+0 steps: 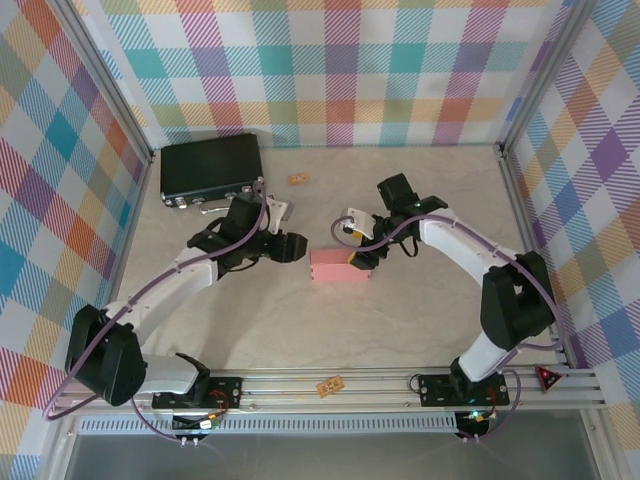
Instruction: Fold the paper box
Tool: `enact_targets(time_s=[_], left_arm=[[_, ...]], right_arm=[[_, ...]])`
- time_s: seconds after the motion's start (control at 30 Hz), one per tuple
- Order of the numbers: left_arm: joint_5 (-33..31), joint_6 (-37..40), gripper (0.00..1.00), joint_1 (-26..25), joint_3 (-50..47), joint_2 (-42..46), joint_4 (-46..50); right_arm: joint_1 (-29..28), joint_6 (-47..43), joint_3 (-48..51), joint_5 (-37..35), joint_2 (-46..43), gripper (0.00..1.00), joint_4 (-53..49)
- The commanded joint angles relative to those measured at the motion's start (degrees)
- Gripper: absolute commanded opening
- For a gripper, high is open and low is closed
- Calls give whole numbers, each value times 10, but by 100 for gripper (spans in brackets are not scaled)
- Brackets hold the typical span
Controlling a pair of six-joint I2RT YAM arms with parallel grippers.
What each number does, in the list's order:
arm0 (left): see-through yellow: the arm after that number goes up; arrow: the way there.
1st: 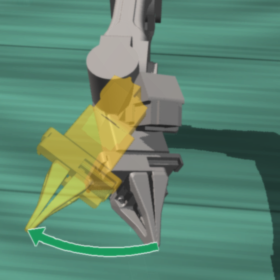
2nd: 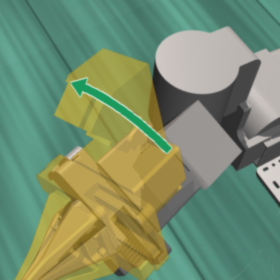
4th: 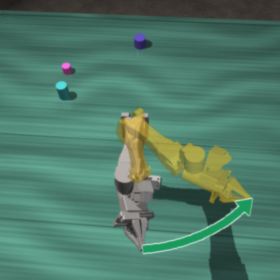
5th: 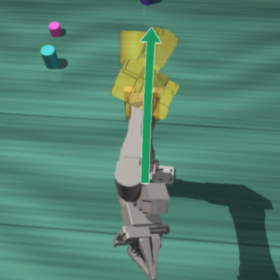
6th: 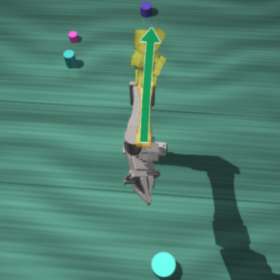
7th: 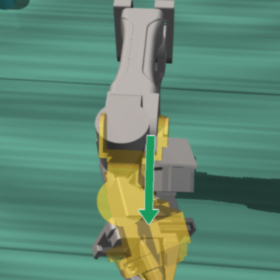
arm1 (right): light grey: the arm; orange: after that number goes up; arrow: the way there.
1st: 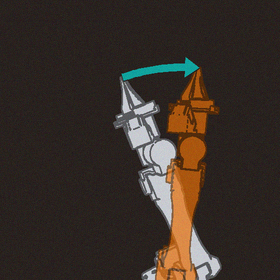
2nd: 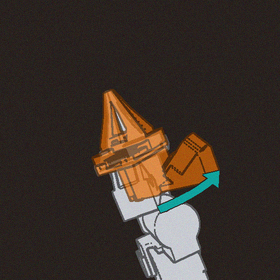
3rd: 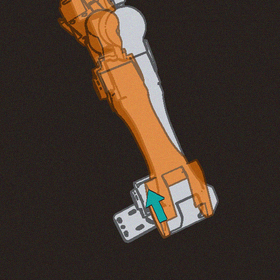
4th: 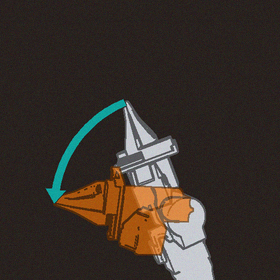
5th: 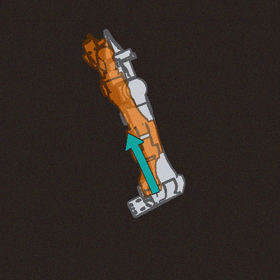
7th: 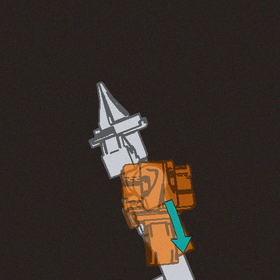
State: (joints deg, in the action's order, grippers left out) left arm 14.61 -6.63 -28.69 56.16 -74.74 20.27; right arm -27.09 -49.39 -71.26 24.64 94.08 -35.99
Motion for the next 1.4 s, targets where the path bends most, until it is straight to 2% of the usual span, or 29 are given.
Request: enact_targets(time_s=[0.0, 0.23, 0.47, 0.7, 0.9, 1.13, 1.37], left_arm=[[-27, -5, 63, 8, -26, 30, 34], [-38, -2, 65, 19, -44, 63, 47], [-35, -2, 65, 23, -47, 68, 48], [-35, 0, 65, 26, -51, 71, 51], [-39, -2, 65, 28, -60, 75, 49], [-48, -2, 65, 30, -63, 84, 50], [-48, -2, 66, 32, -64, 82, 47]], right_arm=[[-9, -60, -27, 21, 20, 73, -35], [-22, -89, -38, 27, 35, 73, -60], [-39, -92, -25, -21, 47, 73, -15], [-51, -103, -29, -40, 66, 71, -21], [-65, -105, -10, -70, 62, 64, 7], [-77, -105, 42, -128, 40, 45, 93], [-90, -95, 104, -210, 2, 45, 220]])
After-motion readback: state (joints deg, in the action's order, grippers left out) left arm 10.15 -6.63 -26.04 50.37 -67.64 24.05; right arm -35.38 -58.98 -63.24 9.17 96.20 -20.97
